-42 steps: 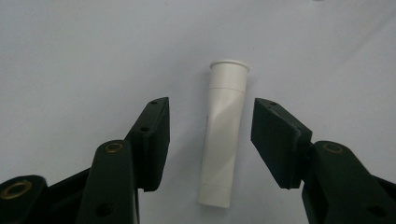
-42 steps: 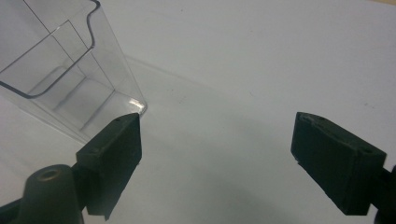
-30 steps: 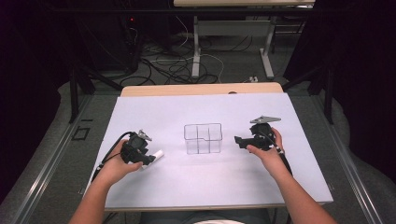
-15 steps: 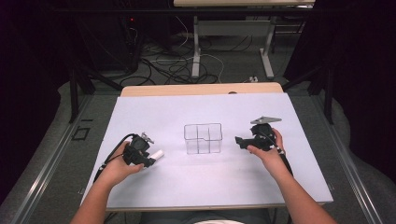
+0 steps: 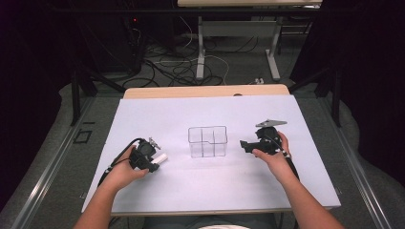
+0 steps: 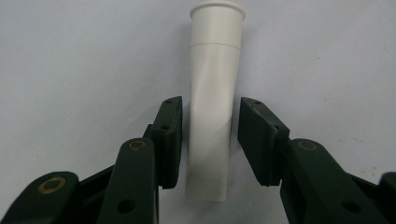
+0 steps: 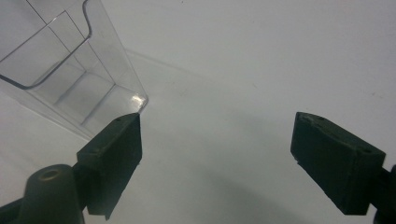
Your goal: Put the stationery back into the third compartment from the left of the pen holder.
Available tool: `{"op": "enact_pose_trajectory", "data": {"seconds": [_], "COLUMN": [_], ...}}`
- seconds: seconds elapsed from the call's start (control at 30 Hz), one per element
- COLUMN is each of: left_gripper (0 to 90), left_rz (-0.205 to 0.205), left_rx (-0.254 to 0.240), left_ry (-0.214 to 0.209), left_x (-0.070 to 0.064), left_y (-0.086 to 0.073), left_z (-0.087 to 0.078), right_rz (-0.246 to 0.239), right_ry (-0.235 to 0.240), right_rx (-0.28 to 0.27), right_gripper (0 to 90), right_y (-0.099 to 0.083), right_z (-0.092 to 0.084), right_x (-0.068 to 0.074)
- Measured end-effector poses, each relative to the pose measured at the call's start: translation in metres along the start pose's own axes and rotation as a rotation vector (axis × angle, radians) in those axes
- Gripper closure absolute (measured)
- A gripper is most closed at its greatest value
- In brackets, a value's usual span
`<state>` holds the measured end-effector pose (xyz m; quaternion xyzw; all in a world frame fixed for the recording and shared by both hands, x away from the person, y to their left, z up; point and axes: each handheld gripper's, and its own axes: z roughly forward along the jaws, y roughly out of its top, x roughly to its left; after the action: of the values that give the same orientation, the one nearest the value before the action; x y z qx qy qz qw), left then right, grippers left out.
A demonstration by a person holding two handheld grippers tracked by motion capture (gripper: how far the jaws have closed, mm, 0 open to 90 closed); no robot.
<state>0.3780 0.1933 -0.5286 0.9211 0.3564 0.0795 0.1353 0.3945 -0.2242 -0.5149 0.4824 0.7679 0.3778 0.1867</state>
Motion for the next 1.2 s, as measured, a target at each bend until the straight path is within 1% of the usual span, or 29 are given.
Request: {"op": "enact_pose_trajectory", "data": {"seconds": [0.13, 0.2, 0.33, 0.37, 0.63, 1.07, 1.2], "left_gripper": [61.9, 64.1, 66.7, 68.8, 70.0, 70.3, 70.3], "left_rz": [0.006, 0.023, 0.045, 0.044, 0.081, 0.084, 0.070], "left_rx": [-0.007, -0.006, 0.000, 0.002, 0.012, 0.023, 0.025], "left_ry": [0.003, 0.015, 0.015, 0.015, 0.039, 0.042, 0.039], "left_x": [-0.0004, -0.0012, -0.0028, -0.0035, -0.0050, -0.0060, -0.0048], "left_y": [0.0003, 0.0009, 0.0016, 0.0016, 0.0032, 0.0045, 0.0043], "left_z": [0.0006, 0.0006, 0.0006, 0.0004, 0.0005, 0.0003, -0.0002], "right_rz": [0.001, 0.000, 0.001, 0.001, 0.001, 0.006, -0.003], "right_ry": [-0.001, -0.001, 0.000, 0.001, 0.004, 0.000, 0.002], "right_rx": [0.001, 0.001, 0.000, 0.001, 0.001, 0.004, -0.005], "right_gripper": [16.3, 16.3, 16.3, 16.4, 16.4, 16.4, 16.4], "right_y": [-0.0003, -0.0006, -0.0007, -0.0007, -0.0008, -0.0005, 0.0001], "right_z": [0.0002, 0.0004, 0.0002, 0.0003, 0.0006, -0.0001, 0.0000], "right_x": [-0.0003, -0.0006, -0.0005, -0.0004, 0.0003, 0.0009, 0.0011]}}
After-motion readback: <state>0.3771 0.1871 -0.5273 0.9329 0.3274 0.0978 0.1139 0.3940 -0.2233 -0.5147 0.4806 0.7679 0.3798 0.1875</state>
